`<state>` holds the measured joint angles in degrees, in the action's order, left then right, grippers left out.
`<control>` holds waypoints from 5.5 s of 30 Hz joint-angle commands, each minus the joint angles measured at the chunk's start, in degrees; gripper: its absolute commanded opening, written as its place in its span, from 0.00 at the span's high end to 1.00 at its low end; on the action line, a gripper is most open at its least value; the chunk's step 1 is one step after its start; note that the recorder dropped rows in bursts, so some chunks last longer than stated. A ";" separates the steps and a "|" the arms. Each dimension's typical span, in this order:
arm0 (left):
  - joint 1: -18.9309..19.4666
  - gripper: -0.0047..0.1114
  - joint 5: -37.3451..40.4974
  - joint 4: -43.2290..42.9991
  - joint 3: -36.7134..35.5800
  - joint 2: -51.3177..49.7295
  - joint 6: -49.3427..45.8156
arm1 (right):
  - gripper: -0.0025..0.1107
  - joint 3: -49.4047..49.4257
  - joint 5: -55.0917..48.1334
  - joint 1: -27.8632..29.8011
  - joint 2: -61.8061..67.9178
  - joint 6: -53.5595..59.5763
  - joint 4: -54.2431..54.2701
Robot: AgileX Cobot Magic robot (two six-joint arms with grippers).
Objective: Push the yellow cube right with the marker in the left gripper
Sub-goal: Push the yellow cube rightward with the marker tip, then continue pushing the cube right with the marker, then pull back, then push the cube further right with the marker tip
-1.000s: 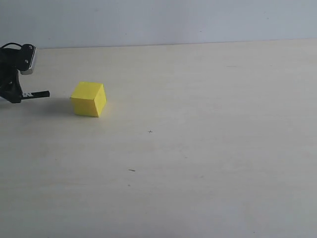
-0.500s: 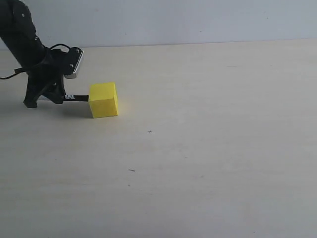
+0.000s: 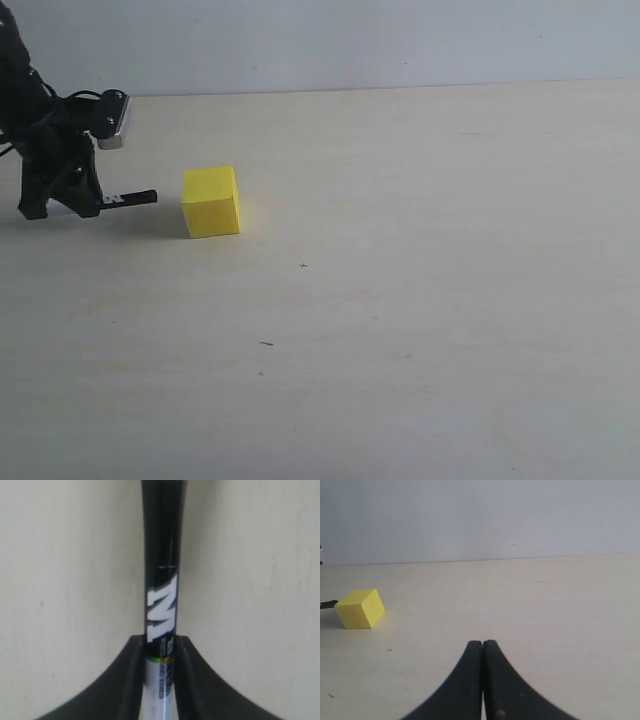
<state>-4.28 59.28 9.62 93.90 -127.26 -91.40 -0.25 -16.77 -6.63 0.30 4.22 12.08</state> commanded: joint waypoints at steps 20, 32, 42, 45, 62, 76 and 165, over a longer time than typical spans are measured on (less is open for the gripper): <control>-5.91 0.96 -1.14 0.11 0.23 0.64 7.50 | 0.98 0.25 0.39 -0.07 -0.30 0.21 -0.08; -14.14 0.96 -9.44 0.64 0.23 0.19 10.10 | 0.98 0.25 0.39 -0.07 -0.30 0.21 -0.08; -10.31 0.96 -6.90 -4.00 0.23 1.92 10.65 | 0.98 0.25 0.39 -0.07 -0.30 0.21 -0.08; -9.97 0.96 -6.61 -6.21 0.23 1.96 10.65 | 0.98 0.25 0.39 -0.07 -0.30 0.21 -0.08; -15.65 0.96 -5.40 -4.57 4.41 -1.17 9.37 | 0.98 0.25 0.39 -0.07 -0.30 0.21 -0.08; -14.07 0.96 0.10 -5.01 8.24 -2.66 13.35 | 0.98 0.25 0.39 -0.07 -0.30 0.21 -0.08; -23.66 0.96 10.68 -9.29 32.21 -15.98 30.11 | 0.98 0.25 0.39 -0.07 -0.30 0.21 -0.08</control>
<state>-27.24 69.44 0.76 125.41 -143.30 -61.88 -0.25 -16.77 -6.63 0.30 4.22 12.08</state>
